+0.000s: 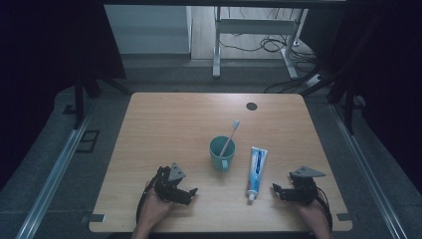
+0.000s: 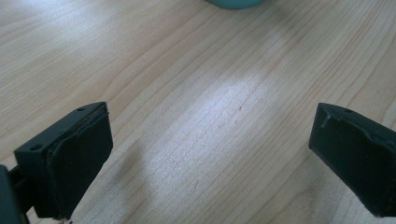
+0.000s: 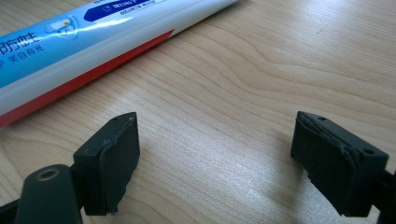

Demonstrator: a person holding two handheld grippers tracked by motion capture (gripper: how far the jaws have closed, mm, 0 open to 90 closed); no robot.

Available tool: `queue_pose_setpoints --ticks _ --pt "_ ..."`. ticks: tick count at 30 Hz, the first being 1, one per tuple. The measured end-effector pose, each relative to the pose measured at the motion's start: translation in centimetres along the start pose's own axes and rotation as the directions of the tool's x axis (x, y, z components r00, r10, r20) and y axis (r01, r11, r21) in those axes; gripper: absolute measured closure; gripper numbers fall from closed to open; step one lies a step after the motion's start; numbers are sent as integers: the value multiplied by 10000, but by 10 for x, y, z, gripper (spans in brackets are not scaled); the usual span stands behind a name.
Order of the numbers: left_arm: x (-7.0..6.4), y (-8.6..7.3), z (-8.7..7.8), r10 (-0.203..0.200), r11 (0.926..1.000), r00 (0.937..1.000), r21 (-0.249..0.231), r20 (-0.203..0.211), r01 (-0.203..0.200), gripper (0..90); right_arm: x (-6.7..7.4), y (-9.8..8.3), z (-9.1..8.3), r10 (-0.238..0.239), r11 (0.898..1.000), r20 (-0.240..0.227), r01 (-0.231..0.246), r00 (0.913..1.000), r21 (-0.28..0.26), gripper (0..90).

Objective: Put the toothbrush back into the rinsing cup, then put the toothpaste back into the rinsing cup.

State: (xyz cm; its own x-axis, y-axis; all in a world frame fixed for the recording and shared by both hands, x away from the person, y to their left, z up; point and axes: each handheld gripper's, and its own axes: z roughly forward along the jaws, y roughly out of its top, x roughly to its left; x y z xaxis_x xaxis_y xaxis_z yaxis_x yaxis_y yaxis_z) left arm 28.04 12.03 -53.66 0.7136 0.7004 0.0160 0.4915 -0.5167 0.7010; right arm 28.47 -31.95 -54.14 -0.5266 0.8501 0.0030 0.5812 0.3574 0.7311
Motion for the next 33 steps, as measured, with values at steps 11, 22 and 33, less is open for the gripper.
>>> queue_pose_setpoints --ticks 11,22,33 --pt "4 -5 6 -40 9994 10000 337 83 37 2 0 0 -1 -21 10000 -55 22 10000 19 154" --pt "8 -5 7 -414 9982 9990 439 178 406 25 -3 3 -5 532 9985 -782 -521 9955 169 130" --pt "8 -5 7 -449 9981 9989 421 134 443 31 -4 10 -14 716 9973 -1295 -734 9890 -92 287"
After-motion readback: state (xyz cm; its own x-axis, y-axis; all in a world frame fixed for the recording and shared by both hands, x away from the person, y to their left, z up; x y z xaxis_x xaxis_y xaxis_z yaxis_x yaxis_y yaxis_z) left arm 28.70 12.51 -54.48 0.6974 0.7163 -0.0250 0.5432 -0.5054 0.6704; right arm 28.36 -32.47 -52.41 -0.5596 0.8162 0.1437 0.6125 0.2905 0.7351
